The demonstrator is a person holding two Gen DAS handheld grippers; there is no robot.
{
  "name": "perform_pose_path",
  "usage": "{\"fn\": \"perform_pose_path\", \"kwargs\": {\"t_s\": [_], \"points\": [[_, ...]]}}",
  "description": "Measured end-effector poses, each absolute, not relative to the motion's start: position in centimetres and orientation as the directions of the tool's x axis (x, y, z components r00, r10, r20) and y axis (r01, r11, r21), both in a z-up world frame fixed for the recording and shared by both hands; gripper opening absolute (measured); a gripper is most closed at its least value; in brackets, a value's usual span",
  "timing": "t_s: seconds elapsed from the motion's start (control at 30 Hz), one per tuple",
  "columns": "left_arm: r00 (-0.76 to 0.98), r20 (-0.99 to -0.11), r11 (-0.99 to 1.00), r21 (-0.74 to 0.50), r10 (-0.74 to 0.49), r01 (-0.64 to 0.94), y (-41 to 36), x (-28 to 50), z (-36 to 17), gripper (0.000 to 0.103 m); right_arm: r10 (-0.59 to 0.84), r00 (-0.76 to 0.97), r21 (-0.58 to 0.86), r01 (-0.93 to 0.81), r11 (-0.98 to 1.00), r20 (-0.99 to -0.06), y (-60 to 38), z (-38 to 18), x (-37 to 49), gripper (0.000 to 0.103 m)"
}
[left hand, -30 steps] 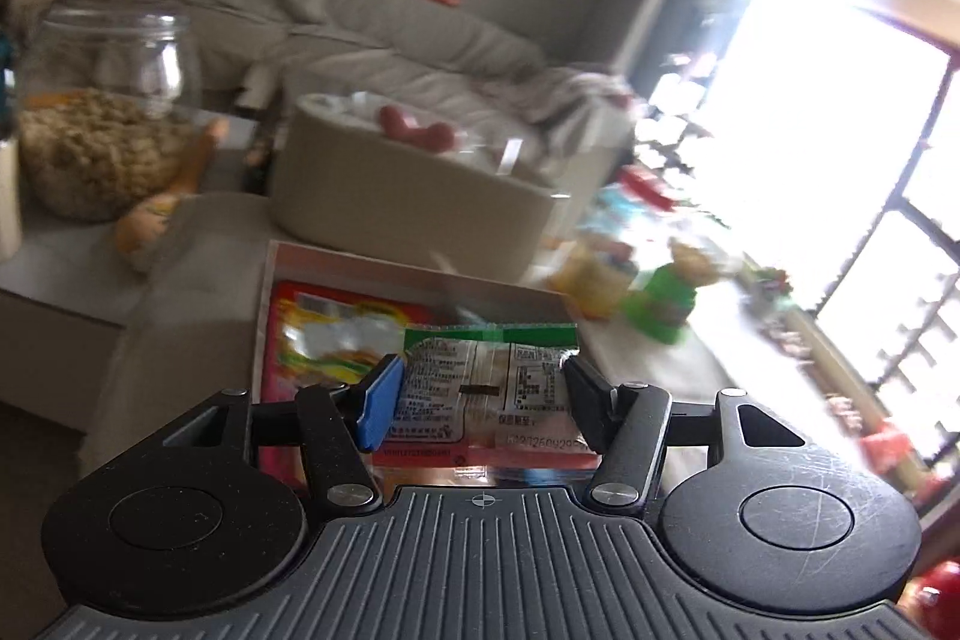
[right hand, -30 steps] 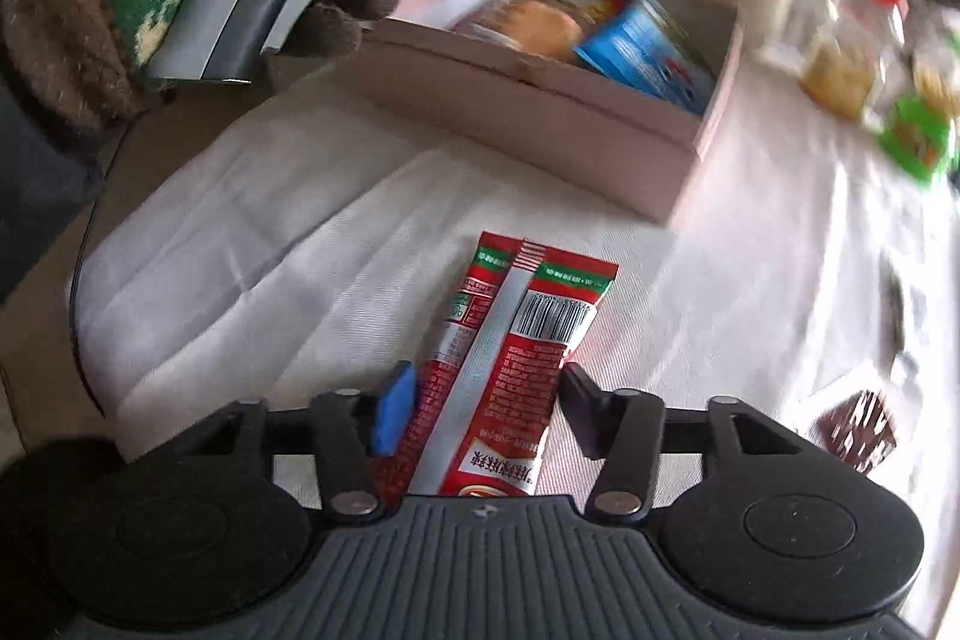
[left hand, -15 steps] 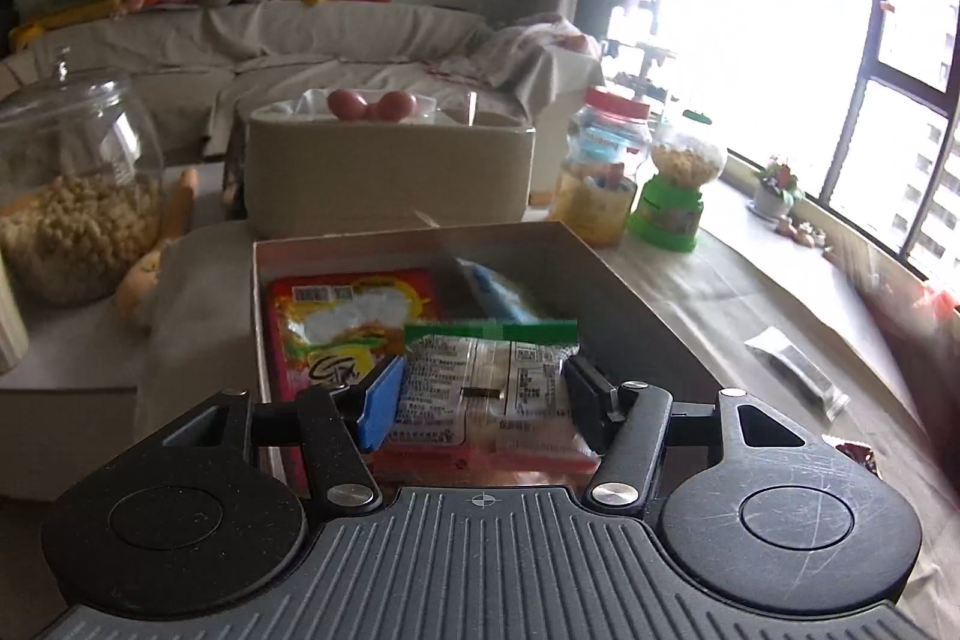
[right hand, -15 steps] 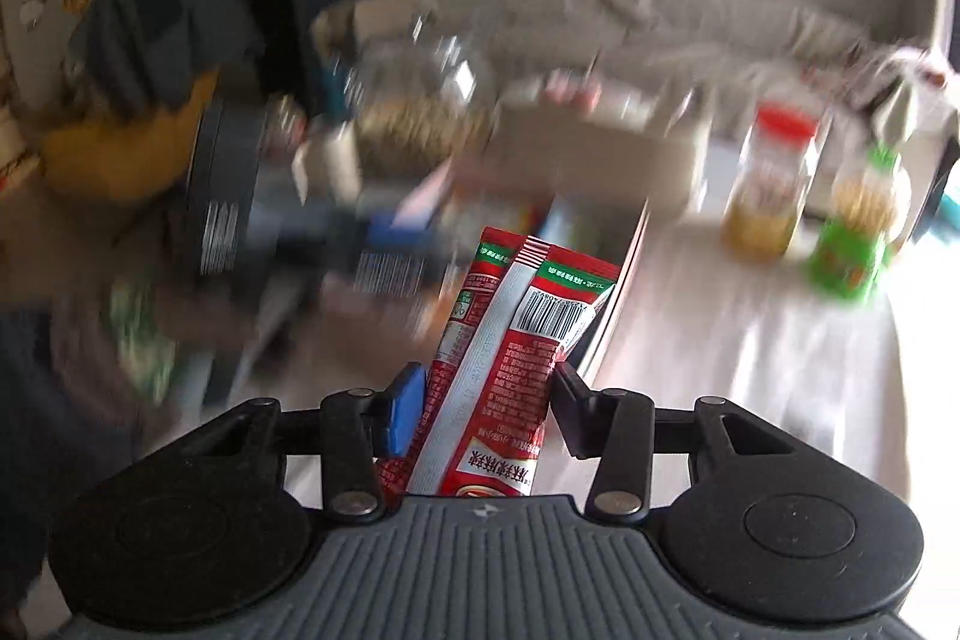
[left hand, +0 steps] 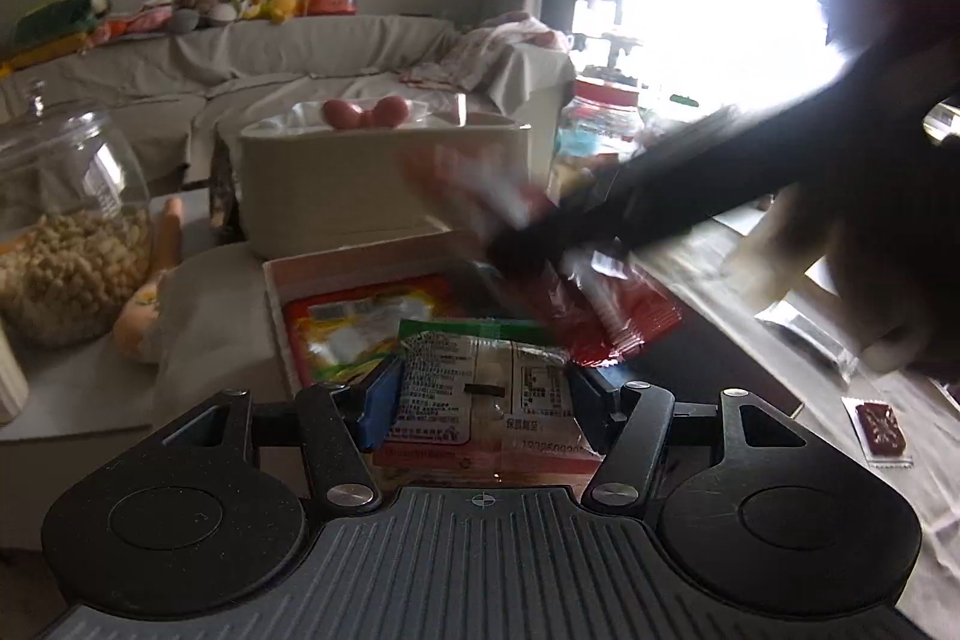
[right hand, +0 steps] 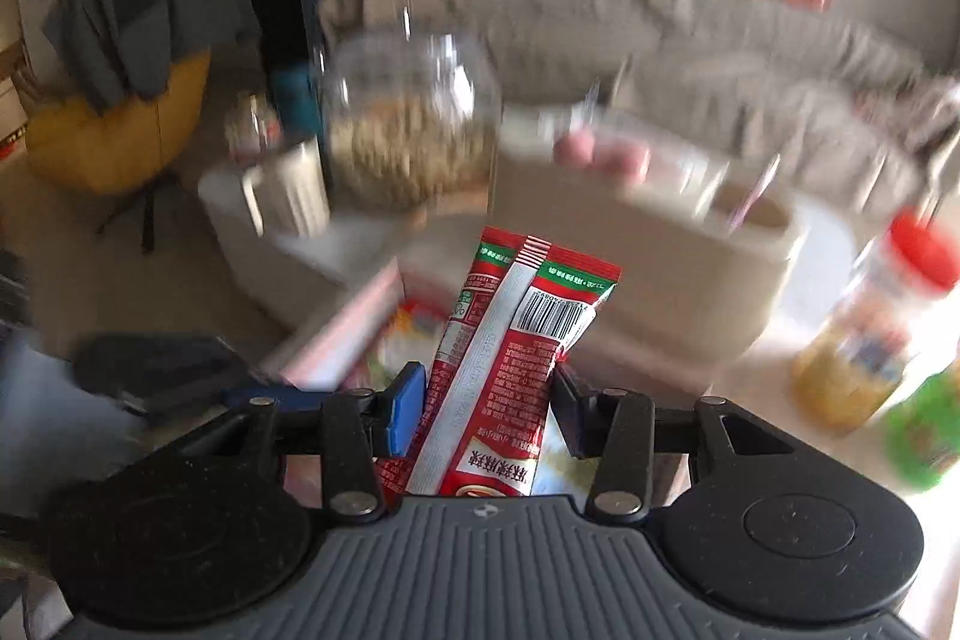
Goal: Organize snacks
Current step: 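Carry the red pouch and clear packet to the pink box with both tools, then lower the pouch and packet into the pink box and open both tools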
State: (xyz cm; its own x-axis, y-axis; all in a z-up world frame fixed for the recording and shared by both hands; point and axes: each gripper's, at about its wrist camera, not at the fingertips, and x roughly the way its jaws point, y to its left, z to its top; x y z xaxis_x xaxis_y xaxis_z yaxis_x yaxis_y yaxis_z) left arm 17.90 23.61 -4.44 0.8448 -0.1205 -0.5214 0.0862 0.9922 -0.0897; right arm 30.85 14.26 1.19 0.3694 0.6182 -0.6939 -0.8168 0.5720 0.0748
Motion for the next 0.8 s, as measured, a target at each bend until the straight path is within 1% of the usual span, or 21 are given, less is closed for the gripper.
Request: {"fn": "perform_pose_path", "kwargs": {"t_s": [0.1, 0.17, 0.3, 0.37, 0.43, 0.5, 0.53, 0.63, 0.7, 0.77, 0.8], "points": [[0.855, -0.505, 0.99, -0.13, -0.115, 0.057, 24.8, 17.0, -4.2, 0.064, 0.59, 0.347, 0.076, -0.816, 0.574, -0.729, 14.6, -1.3, 31.2, 0.044], [0.866, -0.482, 0.98, -0.193, -0.134, 0.044, 25.6, 16.6, -3.9, 0.063, 0.584, 0.35, 0.069, -0.815, 0.575, -0.733, 14.4, -2.1, 31.2, 0.044], [0.887, -0.437, 0.944, -0.329, -0.147, -0.006, 26.8, 16.3, -3.1, 0.063, 0.58, 0.33, 0.079, -0.82, 0.567, -0.745, 13.5, -1.8, 30.7, 0.045], [0.884, -0.443, 0.915, -0.401, -0.15, -0.046, 27.2, 16.4, -2.8, 0.063, 0.585, 0.279, 0.124, -0.823, 0.554, -0.761, 12.7, -1.6, 30.6, 0.048], [0.867, -0.476, 0.899, -0.429, -0.146, -0.083, 27.0, 16.3, -2.7, 0.063, 0.602, 0.242, 0.171, -0.82, 0.546, -0.761, 10.9, -1.1, 29.9, 0.049], [0.848, -0.515, 0.901, -0.418, -0.127, -0.119, 26.7, 16.1, -2.5, 0.061, 0.62, 0.263, 0.185, -0.806, 0.562, -0.739, 9.1, -0.6, 28.9, 0.051], [0.842, -0.526, 0.906, -0.404, -0.119, -0.124, 26.3, 16.1, -2.5, 0.059, 0.625, 0.289, 0.178, -0.799, 0.575, -0.725, 8.0, -0.3, 28.3, 0.053], [0.823, -0.558, 0.93, -0.35, -0.111, -0.112, 24.9, 16.5, -2.9, 0.056, 0.628, 0.398, 0.123, -0.773, 0.622, -0.669, 4.5, 0.7, 26.1, 0.058], [0.82, -0.565, 0.943, -0.313, -0.089, -0.113, 24.1, 17.0, -3.3, 0.056, 0.614, 0.47, 0.082, -0.749, 0.657, -0.634, 2.3, 1.1, 24.8, 0.062], [0.829, -0.556, 0.953, -0.28, -0.062, -0.116, 23.4, 17.5, -3.6, 0.056, 0.581, 0.548, 0.03, -0.712, 0.702, -0.602, -0.2, 1.1, 23.4, 0.069], [0.833, -0.551, 0.955, -0.266, -0.04, -0.13, 23.1, 17.7, -3.7, 0.056, 0.562, 0.576, 0.012, -0.692, 0.722, -0.593, -1.5, 1.0, 22.9, 0.07]]}}
